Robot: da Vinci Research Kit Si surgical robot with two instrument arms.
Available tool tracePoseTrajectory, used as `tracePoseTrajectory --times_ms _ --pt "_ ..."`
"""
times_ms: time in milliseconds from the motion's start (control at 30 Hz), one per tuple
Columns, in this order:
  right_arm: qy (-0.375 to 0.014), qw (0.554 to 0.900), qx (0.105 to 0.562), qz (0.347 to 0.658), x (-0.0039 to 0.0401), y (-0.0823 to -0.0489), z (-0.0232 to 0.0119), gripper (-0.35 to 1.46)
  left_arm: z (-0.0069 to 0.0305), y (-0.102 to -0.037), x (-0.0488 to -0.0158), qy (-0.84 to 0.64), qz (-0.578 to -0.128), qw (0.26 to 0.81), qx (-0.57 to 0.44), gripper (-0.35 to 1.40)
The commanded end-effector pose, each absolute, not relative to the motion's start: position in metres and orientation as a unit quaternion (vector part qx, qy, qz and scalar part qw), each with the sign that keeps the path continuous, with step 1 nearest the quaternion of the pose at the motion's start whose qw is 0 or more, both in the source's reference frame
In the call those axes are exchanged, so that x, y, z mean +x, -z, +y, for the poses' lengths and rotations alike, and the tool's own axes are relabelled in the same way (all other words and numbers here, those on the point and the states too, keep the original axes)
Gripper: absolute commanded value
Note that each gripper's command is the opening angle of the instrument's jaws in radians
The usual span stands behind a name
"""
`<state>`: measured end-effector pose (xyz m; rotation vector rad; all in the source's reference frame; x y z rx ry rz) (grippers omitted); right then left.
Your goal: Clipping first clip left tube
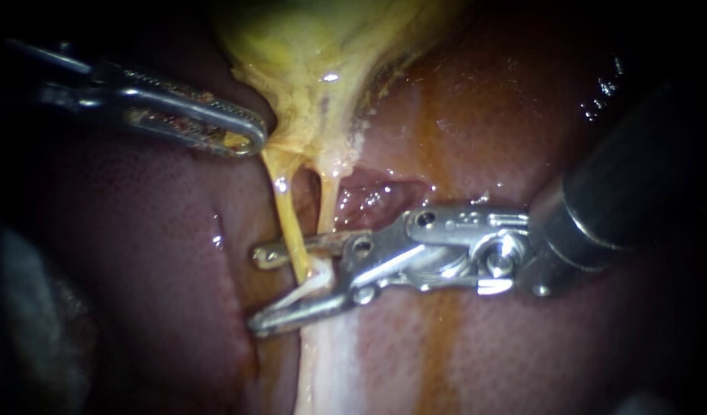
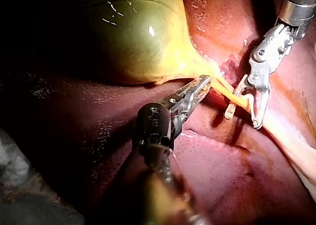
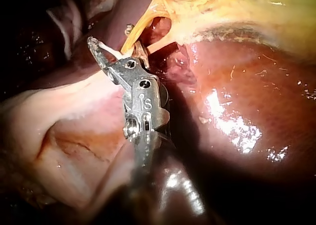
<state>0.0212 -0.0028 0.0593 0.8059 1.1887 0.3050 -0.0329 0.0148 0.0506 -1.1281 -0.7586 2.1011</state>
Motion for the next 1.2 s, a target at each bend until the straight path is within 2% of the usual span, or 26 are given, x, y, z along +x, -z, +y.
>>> tracePoseTrajectory --times_ms 33,433,800,1033,1200 --pt "-0.138 0.74 0.37 0.545 0.0213 -0.0586 -0.0029 0.48 0.0148 -0.0506 -0.0329 -0.797 -0.288 0.314 -0.428 -0.35" --pt "-0.123 0.726 0.388 0.554 0.022 -0.0541 -0.0044 0.47 0.0147 -0.0506 -0.0327 -0.797 -0.288 0.313 -0.428 -0.35" --pt "-0.129 0.724 0.395 0.551 0.0217 -0.0537 -0.0043 0.44 0.0147 -0.0505 -0.0327 -0.797 -0.288 0.313 -0.428 -0.35" --pt "-0.141 0.721 0.407 0.543 0.021 -0.0536 -0.0036 0.3 0.0147 -0.0505 -0.0327 -0.797 -0.288 0.313 -0.428 -0.35" --pt "-0.152 0.718 0.415 0.537 0.0204 -0.0539 -0.0032 0.11 0.0147 -0.0505 -0.0327 -0.797 -0.288 0.313 -0.428 -0.35"
